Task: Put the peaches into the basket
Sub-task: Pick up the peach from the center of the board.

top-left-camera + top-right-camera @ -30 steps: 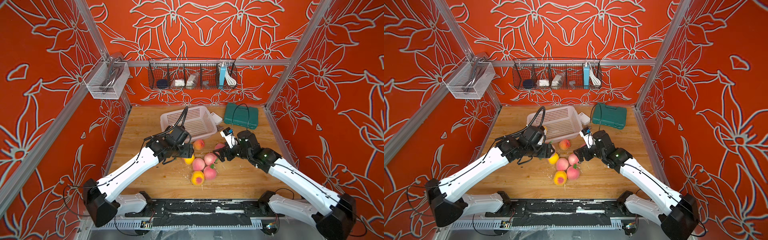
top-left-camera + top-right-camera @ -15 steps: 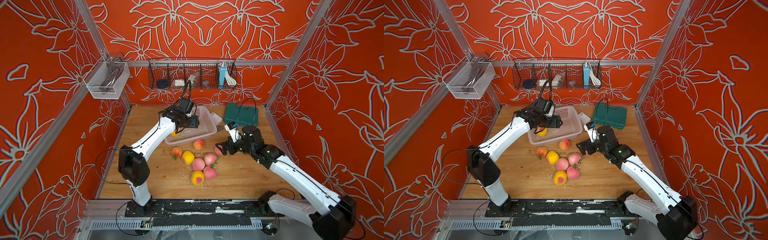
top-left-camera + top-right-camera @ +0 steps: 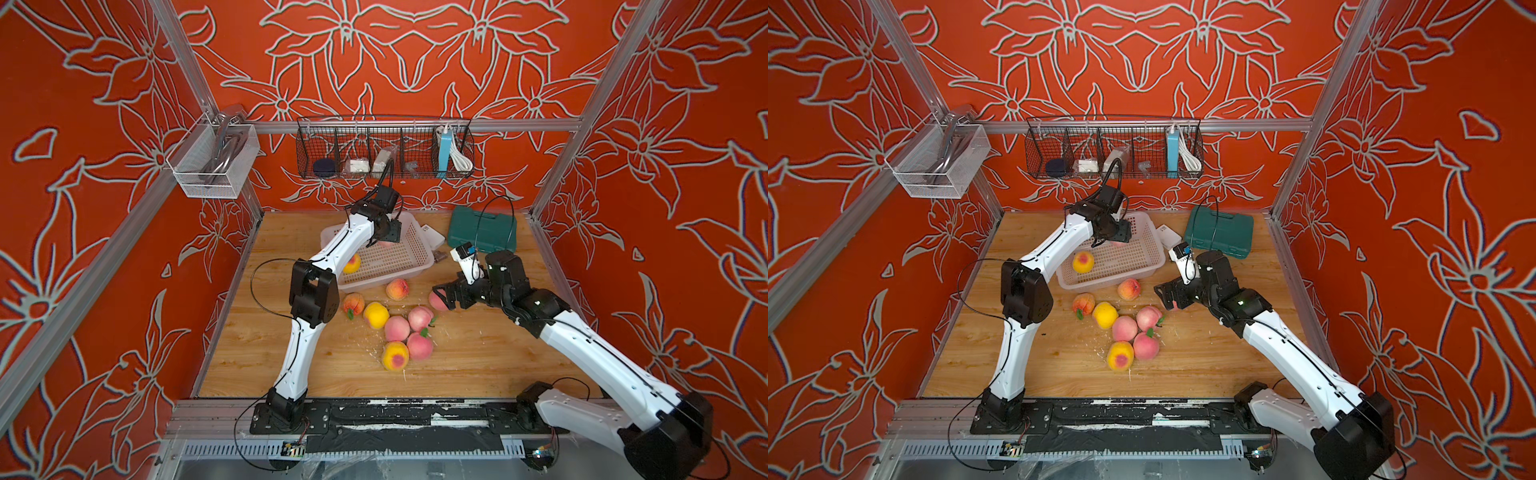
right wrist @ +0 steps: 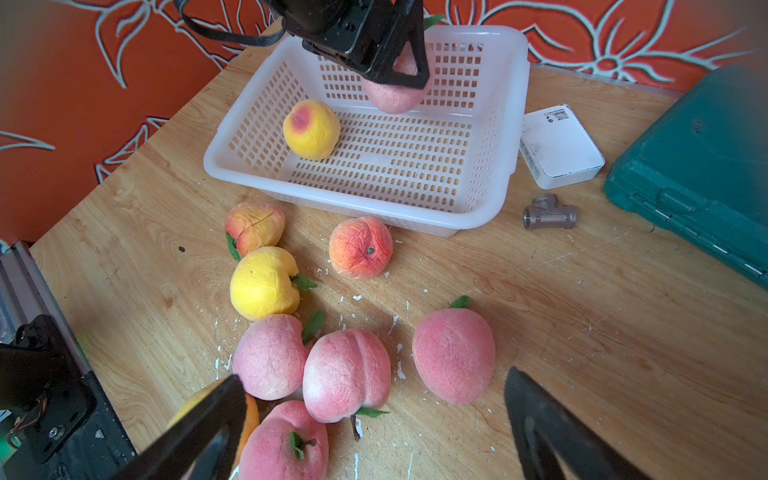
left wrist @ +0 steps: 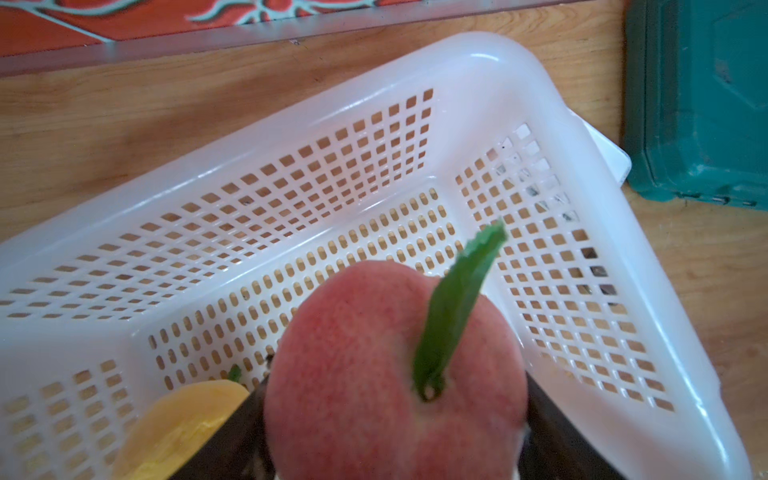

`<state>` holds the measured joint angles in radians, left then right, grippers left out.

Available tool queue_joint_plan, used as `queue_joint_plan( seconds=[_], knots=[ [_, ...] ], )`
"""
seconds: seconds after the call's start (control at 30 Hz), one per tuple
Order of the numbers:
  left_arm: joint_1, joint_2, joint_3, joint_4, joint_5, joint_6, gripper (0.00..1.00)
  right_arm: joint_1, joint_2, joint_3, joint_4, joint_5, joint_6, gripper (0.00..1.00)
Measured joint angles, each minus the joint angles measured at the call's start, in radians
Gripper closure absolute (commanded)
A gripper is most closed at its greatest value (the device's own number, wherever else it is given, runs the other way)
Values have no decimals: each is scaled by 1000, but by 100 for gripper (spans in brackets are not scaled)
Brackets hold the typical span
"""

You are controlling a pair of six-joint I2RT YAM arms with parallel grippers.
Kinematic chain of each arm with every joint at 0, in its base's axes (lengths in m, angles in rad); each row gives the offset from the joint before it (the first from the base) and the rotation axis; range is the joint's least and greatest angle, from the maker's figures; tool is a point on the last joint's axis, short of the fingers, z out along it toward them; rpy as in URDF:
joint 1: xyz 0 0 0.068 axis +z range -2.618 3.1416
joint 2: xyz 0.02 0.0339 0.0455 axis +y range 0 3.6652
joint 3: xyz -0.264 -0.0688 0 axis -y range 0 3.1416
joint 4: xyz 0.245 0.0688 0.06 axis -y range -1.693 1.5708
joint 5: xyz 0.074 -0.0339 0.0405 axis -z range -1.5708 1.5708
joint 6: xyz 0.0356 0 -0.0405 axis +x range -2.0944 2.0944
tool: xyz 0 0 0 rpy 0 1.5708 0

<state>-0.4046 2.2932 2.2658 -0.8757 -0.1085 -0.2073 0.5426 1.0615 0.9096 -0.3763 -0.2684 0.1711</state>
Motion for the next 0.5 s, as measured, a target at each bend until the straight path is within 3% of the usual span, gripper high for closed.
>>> queue_joint_plan(
  seconds=[0.5],
  knots=[
    [25,23,-32,-8,-42,28,37,0,35,0,1,6,-4,1]
  ],
)
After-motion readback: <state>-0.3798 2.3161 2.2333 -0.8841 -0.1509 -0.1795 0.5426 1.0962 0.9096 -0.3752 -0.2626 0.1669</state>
